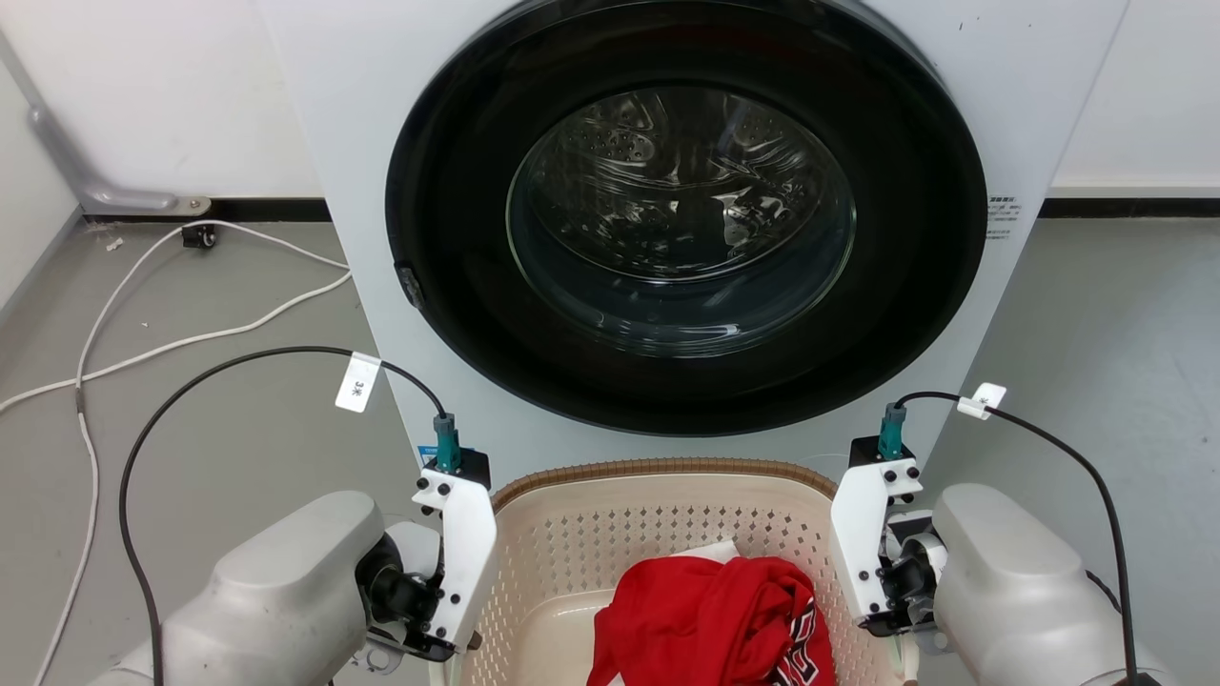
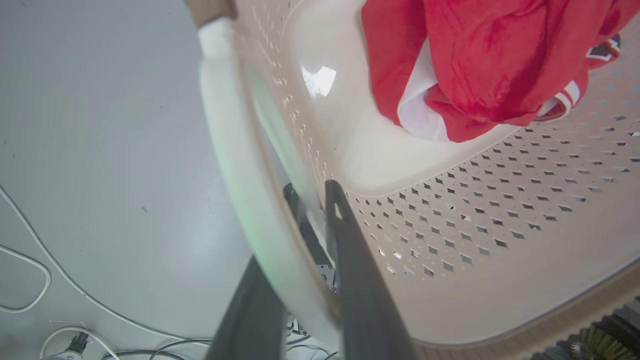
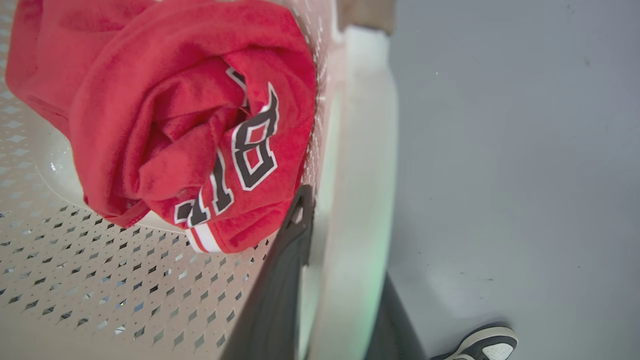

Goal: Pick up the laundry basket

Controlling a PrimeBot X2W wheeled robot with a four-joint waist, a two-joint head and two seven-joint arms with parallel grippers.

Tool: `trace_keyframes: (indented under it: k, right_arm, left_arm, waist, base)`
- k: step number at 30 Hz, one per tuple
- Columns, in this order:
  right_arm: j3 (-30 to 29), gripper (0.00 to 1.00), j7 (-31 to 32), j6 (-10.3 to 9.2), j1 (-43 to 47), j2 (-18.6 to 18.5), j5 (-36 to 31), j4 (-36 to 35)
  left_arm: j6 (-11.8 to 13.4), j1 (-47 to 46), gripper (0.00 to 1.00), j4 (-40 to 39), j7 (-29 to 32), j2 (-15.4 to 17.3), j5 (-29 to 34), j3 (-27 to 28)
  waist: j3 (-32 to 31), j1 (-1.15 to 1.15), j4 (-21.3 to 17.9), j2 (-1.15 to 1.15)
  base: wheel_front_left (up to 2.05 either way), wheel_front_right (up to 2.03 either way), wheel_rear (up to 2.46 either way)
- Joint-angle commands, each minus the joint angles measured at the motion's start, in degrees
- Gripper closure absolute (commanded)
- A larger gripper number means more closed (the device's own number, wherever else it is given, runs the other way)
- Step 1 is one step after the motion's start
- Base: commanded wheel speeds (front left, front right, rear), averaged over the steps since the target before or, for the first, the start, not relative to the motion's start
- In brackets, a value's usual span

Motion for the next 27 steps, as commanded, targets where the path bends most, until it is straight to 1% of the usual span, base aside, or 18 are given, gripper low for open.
trace_keyframes:
  k: [1,27]
  right_arm:
    - [0.4,1.0,-0.4,0.02,-0.6,-0.1,-0.1,-0.1]
    - [1.4,1.0,-0.2,0.02,-1.2,-0.1,0.8,0.1]
  left_arm:
    - [-0.8,0.1,1.0,-0.4,0.0,-0.6,-0.2,-0.2]
    - [-0.8,0.0,1.0,-0.3,0.5,-0.7,0.4,-0.2]
  waist:
    - [0.0,0.0,0.0,0.0]
    - [0.0,0.0,0.4,0.0]
  base:
    - [0.0,0.0,0.0]
    - [0.0,0.0,0.0]
